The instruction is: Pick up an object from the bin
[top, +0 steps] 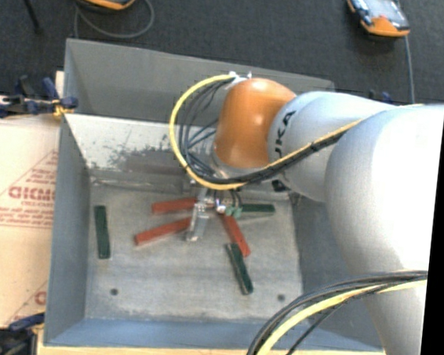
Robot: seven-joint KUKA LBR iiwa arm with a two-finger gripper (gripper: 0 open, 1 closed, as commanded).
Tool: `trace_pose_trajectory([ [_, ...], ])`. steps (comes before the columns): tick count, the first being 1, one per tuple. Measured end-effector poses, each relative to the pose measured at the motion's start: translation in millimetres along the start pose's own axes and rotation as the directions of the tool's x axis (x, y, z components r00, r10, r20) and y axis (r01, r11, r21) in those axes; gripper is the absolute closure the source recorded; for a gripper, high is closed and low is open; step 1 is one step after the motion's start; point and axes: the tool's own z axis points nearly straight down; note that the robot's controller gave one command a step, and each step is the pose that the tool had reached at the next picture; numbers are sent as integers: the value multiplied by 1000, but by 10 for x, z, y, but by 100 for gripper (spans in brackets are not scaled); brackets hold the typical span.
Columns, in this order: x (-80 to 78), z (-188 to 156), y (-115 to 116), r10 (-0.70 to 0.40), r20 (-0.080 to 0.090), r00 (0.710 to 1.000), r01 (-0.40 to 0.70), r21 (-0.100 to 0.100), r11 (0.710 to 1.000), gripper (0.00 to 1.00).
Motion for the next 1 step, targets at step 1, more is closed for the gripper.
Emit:
trace_pose_trajectory([
  [1,5,-8,-7,0,0,1000,0,1,1000,100],
])
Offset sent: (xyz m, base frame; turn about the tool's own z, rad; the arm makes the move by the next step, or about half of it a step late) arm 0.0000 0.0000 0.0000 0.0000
